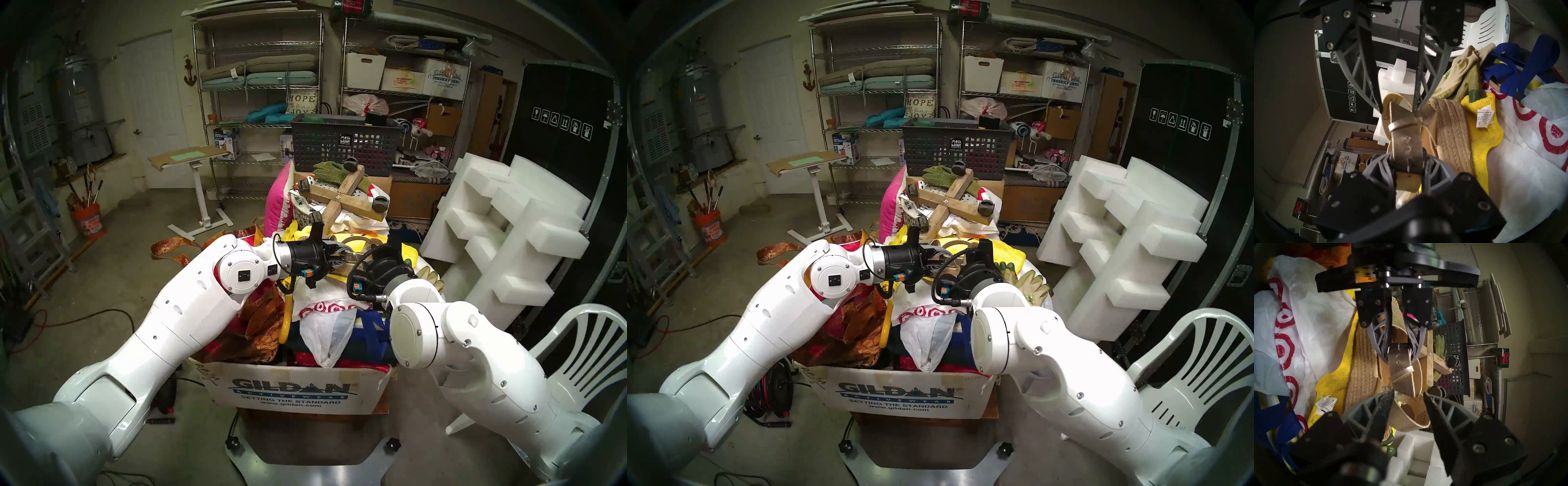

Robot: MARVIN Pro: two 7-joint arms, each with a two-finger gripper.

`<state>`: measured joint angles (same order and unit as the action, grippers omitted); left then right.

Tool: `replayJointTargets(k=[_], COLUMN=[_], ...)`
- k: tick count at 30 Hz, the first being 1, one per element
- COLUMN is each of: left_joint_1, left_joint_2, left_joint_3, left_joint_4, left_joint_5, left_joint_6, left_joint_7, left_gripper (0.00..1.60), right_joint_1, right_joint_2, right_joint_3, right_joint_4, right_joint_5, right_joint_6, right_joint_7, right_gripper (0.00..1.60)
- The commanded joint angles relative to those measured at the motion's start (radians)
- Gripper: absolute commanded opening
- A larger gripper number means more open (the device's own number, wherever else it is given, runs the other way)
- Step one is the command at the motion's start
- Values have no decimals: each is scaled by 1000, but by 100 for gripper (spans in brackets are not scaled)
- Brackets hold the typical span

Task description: Unbuckle a shoe

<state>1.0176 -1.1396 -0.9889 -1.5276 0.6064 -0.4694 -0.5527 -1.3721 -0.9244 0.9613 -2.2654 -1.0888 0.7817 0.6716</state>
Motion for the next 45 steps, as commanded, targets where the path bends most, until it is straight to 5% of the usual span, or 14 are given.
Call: replayJointTargets(k=[1,7,19,33,45], left_joint_1=[-15,-21,-24,-10,2], left_joint_2=[-15,-29,-39,-27,-15], left_joint_3=[-12,-9,-11,-19,-26], left_joint_4=[2,12,22,2,-10], left_joint_5=[14,20,25,10,4], left_joint_6=[13,11,4,-7,-10], left_joint_7=[23,29,37,34,30], left_gripper=[0,0,0,0,0], right_joint_1=[-28,-35,-49,24,37], right_joint_2=[10,-6,-62,-137,-145], right_joint_3=[33,31,48,16,27], right_joint_4=[-79,-97,-92,9,1], right_joint_5=[24,56,170,154,135], right_joint_6=[13,8,5,31,83], right_joint_7=[-7,-3,8,-3,2], right_gripper=[90,75,74,70,70])
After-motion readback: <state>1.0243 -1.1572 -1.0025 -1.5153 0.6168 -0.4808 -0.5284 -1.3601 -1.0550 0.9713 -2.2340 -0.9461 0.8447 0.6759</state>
